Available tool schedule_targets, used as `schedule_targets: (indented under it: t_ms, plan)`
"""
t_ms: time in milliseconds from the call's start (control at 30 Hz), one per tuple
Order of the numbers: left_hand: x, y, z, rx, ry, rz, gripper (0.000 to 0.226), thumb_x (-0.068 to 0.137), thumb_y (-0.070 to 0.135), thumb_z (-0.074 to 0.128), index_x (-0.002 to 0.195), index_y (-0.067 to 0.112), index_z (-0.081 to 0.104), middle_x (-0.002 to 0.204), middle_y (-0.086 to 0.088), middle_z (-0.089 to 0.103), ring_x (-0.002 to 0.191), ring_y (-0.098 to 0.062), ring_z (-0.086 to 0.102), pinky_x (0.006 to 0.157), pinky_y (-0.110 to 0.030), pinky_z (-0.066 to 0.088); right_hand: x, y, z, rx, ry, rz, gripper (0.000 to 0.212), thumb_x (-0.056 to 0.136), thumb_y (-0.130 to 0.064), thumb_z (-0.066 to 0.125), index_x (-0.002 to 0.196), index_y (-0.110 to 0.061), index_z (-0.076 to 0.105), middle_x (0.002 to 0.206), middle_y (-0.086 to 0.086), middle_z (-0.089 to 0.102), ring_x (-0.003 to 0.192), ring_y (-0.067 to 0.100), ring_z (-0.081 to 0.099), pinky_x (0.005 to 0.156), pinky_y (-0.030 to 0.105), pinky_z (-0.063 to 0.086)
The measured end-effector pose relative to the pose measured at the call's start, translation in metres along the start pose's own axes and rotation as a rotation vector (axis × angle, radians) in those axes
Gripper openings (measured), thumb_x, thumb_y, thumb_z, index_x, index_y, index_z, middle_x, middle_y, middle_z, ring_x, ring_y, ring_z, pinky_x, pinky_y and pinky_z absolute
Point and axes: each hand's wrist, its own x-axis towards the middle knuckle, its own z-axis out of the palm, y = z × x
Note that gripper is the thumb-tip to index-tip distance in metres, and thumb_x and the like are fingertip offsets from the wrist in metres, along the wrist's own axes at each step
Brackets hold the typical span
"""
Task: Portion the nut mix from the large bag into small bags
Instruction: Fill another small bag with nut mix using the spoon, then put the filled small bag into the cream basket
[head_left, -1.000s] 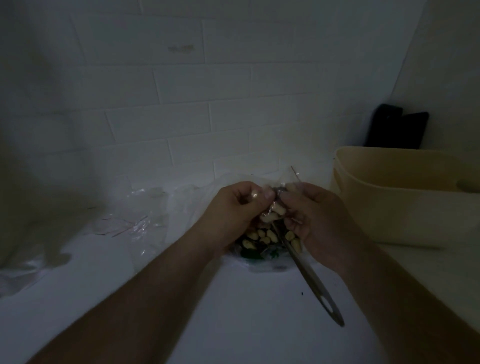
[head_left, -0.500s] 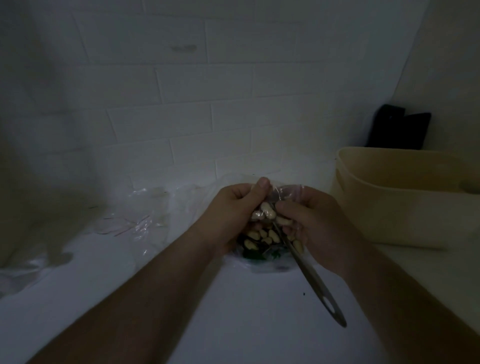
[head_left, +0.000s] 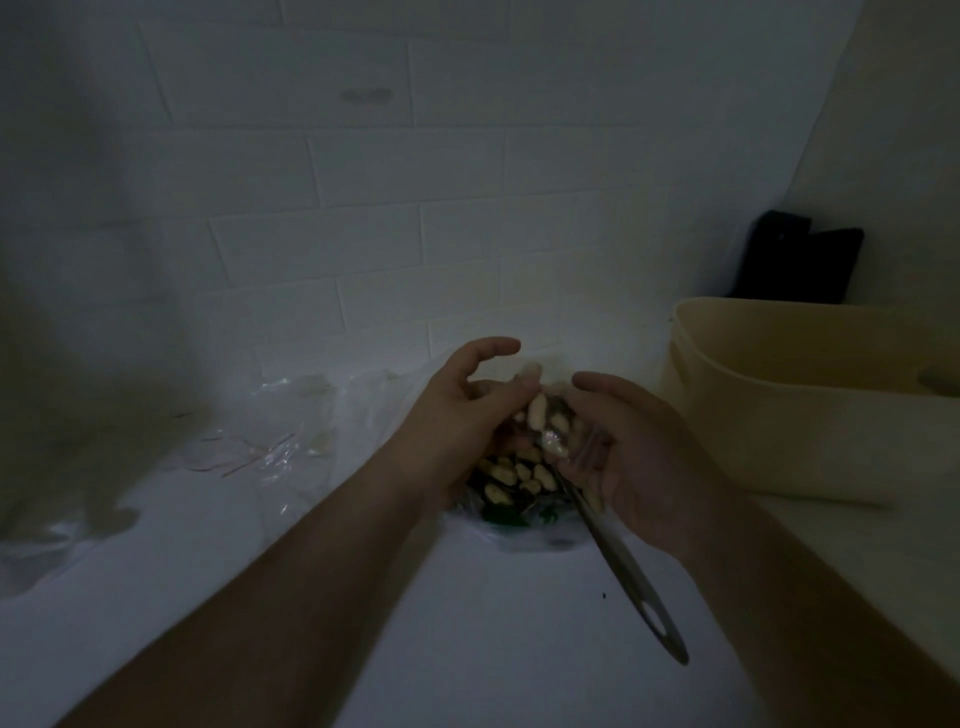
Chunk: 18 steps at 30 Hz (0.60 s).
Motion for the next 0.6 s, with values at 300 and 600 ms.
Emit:
schedule_targets:
  t_ms: [300,600]
  plan:
    - [-0.004,0.004,0.011,0.067,0.04,0.072,0.034,0.085,0.03,0.078,0.113,0.01,0.074,0.088,-0.019,0.075,0.08,-0.034,0.071,0.074,-0.039,0.062,-0.003,0.0,-0.002,-0.179,-0.112,-0.095,0.024,0.101,-0.019,0.062,0.096,0.0,0.076,0.091,0.023,0.074,0.083,0.039,0.072,0.079,0.046,0.061]
    - [-0.005,0.037,0.035,0.309,-0.005,0.04,0.05,0.098,0.046,0.063,0.099,-0.004,0.067,0.097,-0.028,0.072,0.083,-0.03,0.069,0.082,-0.043,0.058,-0.009,-0.015,-0.007,-0.165,-0.057,-0.163,0.026,0.103,-0.028,0.061,0.094,-0.012,0.079,0.086,0.013,0.078,0.074,0.025,0.072,0.062,0.033,0.056]
